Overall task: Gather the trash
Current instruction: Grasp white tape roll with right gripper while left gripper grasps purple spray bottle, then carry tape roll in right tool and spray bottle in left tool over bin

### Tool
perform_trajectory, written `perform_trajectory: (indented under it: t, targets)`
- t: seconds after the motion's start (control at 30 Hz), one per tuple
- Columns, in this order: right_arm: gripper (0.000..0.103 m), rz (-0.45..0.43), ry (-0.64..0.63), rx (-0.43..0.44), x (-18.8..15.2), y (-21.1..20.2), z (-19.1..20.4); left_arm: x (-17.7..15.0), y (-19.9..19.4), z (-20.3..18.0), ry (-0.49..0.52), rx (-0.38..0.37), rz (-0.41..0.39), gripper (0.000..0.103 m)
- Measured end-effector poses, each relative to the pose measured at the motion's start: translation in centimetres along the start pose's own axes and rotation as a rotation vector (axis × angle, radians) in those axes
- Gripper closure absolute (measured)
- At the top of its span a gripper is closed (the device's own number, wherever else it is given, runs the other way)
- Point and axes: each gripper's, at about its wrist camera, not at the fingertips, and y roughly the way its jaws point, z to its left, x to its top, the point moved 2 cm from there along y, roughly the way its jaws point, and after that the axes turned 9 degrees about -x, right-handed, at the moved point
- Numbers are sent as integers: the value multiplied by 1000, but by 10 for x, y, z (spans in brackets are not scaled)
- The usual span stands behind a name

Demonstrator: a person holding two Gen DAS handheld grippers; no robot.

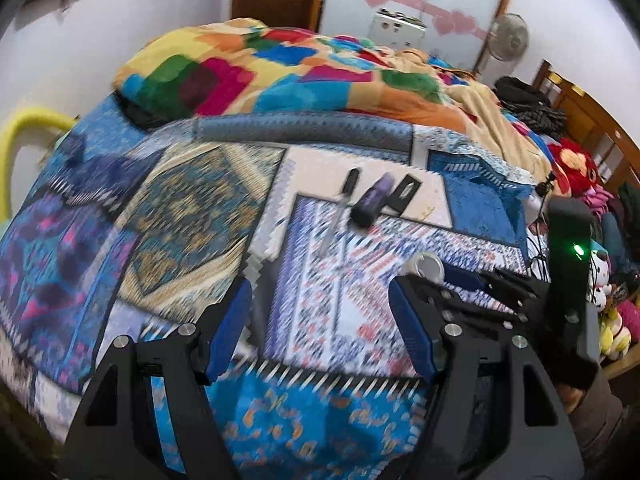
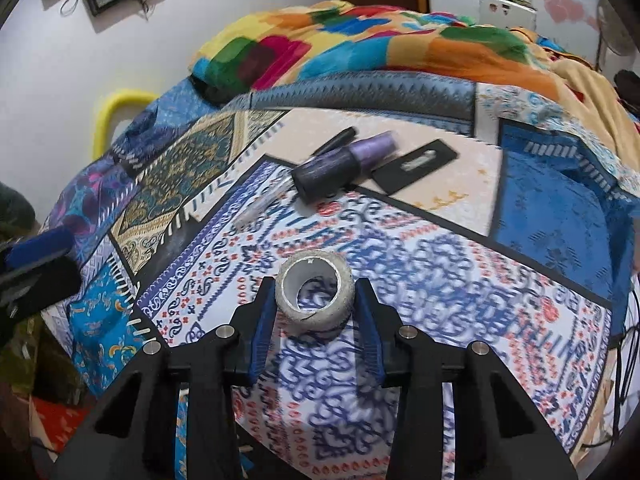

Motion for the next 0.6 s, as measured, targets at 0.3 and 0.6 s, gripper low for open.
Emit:
perform_trajectory:
  t: [0.3,0.6]
  targets:
    - [67,-50,92,-72,1,-27,-70,51,67,-26,66,-120,23,58]
    - [67,-69,149,-78,-1,-34,-105,65,130,-39,157,-51,86,76]
